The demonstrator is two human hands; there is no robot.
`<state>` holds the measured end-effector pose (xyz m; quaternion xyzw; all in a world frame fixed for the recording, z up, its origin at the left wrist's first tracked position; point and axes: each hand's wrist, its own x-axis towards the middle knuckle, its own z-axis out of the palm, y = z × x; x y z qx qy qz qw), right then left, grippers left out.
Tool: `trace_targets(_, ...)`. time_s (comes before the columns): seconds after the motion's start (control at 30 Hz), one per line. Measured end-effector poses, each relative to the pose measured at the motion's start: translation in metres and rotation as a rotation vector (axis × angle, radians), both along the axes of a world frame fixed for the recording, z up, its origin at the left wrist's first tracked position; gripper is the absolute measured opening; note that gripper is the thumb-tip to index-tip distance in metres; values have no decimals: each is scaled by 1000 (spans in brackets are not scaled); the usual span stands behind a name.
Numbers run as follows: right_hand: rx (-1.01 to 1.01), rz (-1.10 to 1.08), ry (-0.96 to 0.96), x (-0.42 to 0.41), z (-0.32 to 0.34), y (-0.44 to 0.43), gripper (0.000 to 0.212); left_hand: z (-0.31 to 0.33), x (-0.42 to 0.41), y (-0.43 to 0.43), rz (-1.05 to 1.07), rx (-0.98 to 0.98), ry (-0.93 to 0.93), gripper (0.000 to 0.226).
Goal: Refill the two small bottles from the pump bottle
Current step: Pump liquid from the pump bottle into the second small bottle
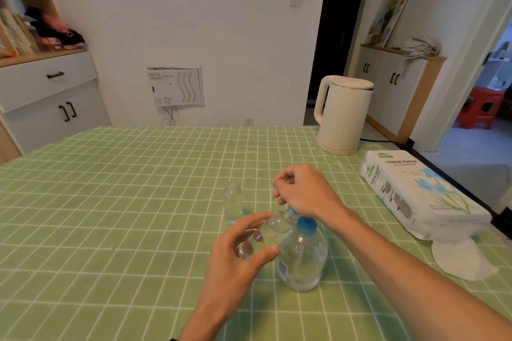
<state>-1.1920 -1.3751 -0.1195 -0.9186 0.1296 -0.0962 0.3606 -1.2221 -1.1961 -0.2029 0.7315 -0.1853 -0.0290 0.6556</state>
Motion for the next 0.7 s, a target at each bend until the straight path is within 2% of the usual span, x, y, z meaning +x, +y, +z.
trace_targets(0.13, 98, -37, -37, -1, -6, -3, 24, -1, 1, -2, 6, -5, 2, 55)
trace_targets(0.33, 118, -46, -5, -1, -13, -2, 26, -4, 1, -1, 6, -3, 4, 57)
trace_targets(0.53, 101, -47, 1, -3, -6, 0, 24, -2, -2, -1, 8, -12, -2, 54)
trace_targets(0.7, -8, -20, -30, -2, 3, 1, 21, 3, 0, -2, 1, -21, -11, 53)
